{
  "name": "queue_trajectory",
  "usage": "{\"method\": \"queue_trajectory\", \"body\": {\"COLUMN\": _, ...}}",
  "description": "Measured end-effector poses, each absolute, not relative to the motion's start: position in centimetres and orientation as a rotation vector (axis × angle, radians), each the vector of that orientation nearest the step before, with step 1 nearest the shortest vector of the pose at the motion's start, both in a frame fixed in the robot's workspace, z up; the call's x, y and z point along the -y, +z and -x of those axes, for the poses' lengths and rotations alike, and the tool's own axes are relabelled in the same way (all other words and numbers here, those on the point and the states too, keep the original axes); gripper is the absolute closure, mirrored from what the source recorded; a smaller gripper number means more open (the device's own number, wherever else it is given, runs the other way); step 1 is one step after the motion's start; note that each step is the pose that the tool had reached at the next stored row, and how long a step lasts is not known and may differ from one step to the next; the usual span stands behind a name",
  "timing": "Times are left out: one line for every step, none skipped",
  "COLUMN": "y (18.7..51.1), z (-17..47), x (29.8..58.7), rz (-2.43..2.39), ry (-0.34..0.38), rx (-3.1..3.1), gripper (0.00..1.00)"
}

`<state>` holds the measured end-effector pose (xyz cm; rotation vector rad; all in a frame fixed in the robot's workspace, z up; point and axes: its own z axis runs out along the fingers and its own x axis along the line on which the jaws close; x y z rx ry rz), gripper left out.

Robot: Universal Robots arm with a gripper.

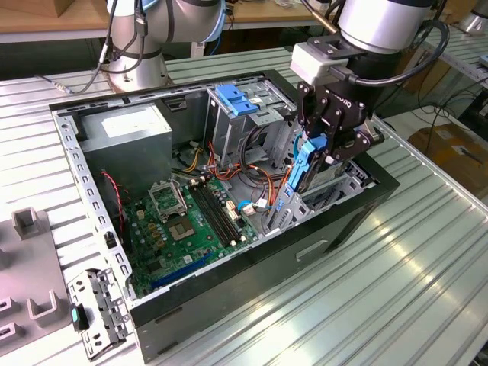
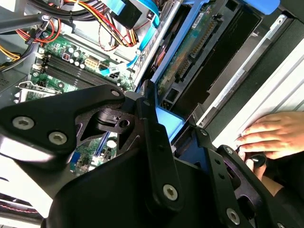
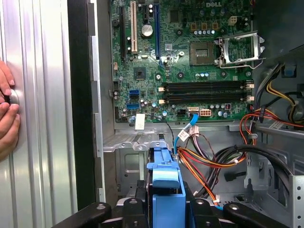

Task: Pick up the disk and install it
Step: 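Insert the disk into the insertion slot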

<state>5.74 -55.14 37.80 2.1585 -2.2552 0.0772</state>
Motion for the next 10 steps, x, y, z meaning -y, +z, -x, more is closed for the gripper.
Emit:
{"method": "queue_trajectory", "body": {"y": 37.75, "z": -5.74, "x": 55.15, "rz": -2.159, "ry": 0.077, "rx": 2.255, "gripper": 0.63}}
{"method": "queue_trajectory", "body": {"y": 37.68, "z": -5.73, "x": 55.17, "rz": -2.159, "ry": 0.077, "rx": 2.255, "gripper": 0.63}}
{"method": "queue_trajectory", "body": {"y": 37.61, "z": -5.73, "x": 55.18, "rz": -2.158, "ry": 0.077, "rx": 2.255, "gripper": 0.63}}
{"method": "queue_trajectory", "body": {"y": 37.55, "z": -5.73, "x": 55.18, "rz": -2.158, "ry": 0.077, "rx": 2.255, "gripper": 0.63}}
{"method": "queue_trajectory", "body": {"y": 37.48, "z": -5.73, "x": 55.19, "rz": -2.158, "ry": 0.077, "rx": 2.255, "gripper": 0.63}}
{"method": "queue_trajectory", "body": {"y": 37.4, "z": -5.73, "x": 55.19, "rz": -2.158, "ry": 0.077, "rx": 2.255, "gripper": 0.63}}
{"method": "queue_trajectory", "body": {"y": 37.31, "z": -5.73, "x": 55.19, "rz": -2.158, "ry": 0.077, "rx": 2.255, "gripper": 0.63}}
{"method": "queue_trajectory", "body": {"y": 37.23, "z": -5.73, "x": 55.2, "rz": -2.158, "ry": 0.077, "rx": 2.255, "gripper": 0.63}}
{"method": "queue_trajectory", "body": {"y": 37.14, "z": -5.73, "x": 55.2, "rz": -2.158, "ry": 0.077, "rx": 2.255, "gripper": 0.63}}
{"method": "queue_trajectory", "body": {"y": 37.08, "z": -5.73, "x": 55.2, "rz": -2.158, "ry": 0.078, "rx": 2.255, "gripper": 0.63}}
